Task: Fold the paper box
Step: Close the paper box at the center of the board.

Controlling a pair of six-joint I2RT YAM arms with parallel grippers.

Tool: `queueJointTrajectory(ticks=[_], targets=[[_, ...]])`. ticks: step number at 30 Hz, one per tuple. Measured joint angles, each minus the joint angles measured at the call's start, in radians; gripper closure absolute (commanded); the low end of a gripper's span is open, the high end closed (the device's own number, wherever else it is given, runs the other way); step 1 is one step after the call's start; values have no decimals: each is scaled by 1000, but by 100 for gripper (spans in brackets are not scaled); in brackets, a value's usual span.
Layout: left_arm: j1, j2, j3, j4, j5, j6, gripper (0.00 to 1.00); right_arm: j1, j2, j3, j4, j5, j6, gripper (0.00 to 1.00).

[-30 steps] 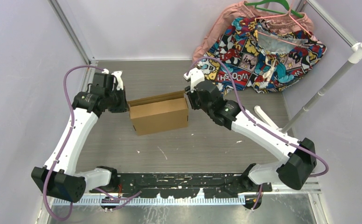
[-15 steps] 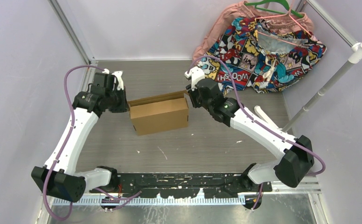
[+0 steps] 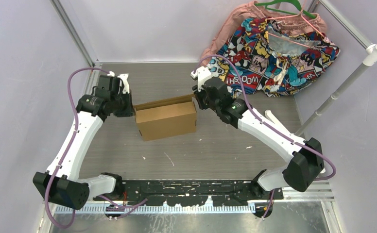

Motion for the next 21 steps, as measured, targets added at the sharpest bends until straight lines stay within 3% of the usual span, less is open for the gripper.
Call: queueJointTrajectory(ticks=[21], targets=[[-8, 12, 11, -6, -4, 0, 100, -1, 24, 30, -2, -19, -3, 86]])
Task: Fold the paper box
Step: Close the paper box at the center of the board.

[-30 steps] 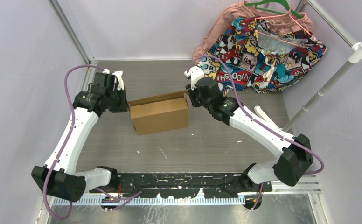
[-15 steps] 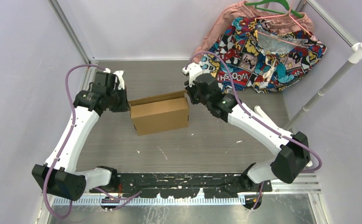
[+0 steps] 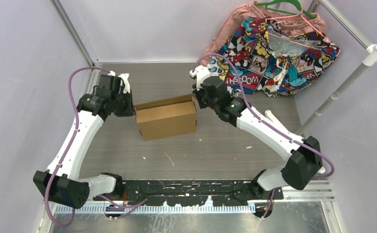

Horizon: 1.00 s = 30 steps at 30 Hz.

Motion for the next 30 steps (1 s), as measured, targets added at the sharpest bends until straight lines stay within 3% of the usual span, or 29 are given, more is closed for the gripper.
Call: queueJointTrajectory(ticks=[30], targets=[[-15, 8, 7, -1, -9, -1, 100, -1, 58, 139, -151, -13, 50, 93]])
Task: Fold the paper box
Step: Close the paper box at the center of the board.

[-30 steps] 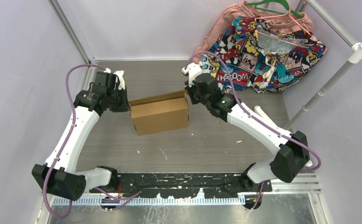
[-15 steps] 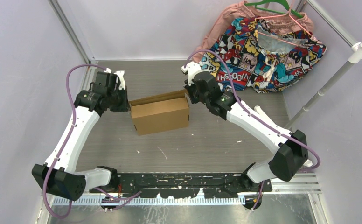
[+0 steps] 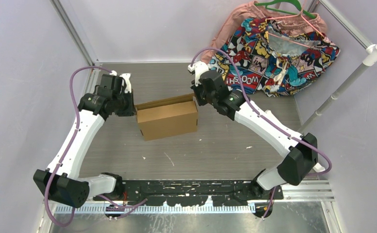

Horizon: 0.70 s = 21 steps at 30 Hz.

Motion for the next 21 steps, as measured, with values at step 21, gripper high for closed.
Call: queueJointTrajectory(ticks=[21], targets=[[-8, 5, 9, -10, -6, 0, 100, -27, -8, -29, 10, 29, -16, 77]])
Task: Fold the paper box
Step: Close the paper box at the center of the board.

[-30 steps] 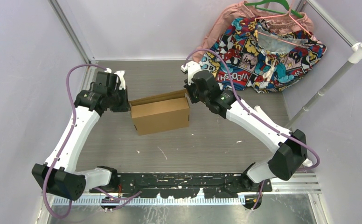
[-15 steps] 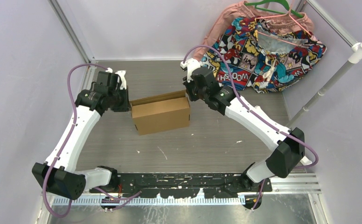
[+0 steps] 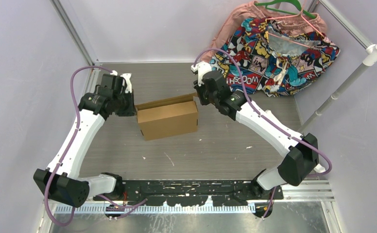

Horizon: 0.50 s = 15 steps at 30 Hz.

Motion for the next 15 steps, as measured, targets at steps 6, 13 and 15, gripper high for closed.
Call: queueJointTrajectory(ticks=[6, 13, 15], targets=[[-1, 0, 2, -5, 0, 0, 100, -18, -1, -16, 15, -11, -1, 79], [-2, 0, 3, -10, 0, 0, 100, -22, -1, -29, 20, -29, 0, 72], [-2, 0, 3, -10, 0, 1, 100, -22, -1, -29, 25, -32, -1, 72]])
